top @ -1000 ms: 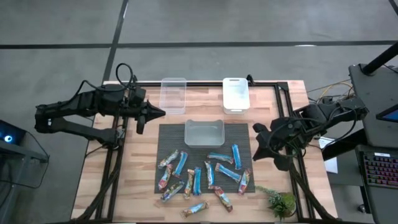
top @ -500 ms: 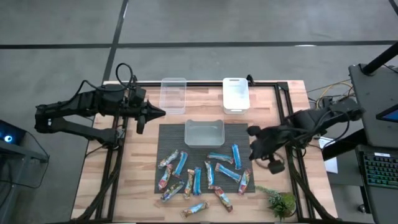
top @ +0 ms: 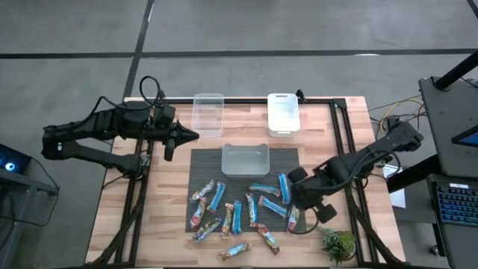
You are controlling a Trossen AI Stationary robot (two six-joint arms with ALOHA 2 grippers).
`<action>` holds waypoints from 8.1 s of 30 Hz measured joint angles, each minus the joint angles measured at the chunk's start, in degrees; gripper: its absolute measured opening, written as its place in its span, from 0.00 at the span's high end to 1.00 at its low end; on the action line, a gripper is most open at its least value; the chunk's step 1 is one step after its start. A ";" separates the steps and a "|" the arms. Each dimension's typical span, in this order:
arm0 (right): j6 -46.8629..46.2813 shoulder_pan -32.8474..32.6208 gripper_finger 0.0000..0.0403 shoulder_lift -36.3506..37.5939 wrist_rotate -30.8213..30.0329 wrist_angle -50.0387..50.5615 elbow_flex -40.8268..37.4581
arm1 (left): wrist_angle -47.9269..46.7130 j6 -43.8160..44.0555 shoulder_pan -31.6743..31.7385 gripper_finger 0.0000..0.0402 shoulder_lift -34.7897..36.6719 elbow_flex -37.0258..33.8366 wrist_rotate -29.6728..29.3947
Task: Pick and place Granola Bars by type
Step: Put the red granola bar into the transparent bin
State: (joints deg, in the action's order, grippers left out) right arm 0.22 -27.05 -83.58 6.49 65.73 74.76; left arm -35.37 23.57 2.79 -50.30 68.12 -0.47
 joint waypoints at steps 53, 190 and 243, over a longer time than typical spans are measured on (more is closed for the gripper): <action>10.82 -5.81 0.51 -5.70 -8.14 -3.92 0.00 | -0.70 -2.82 0.02 1.00 0.00 0.00 -0.01; -8.18 26.95 0.86 -6.90 -7.61 -22.38 13.07 | 3.83 -18.61 0.02 1.00 18.54 -12.67 -8.90; -7.73 54.60 0.86 -48.33 10.27 -15.83 59.45 | 31.31 -20.09 0.00 1.00 48.29 -58.14 -4.85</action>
State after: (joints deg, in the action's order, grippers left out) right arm -7.51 27.55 -131.91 16.75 49.90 134.21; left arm -4.06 3.49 2.79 -2.01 9.97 -5.32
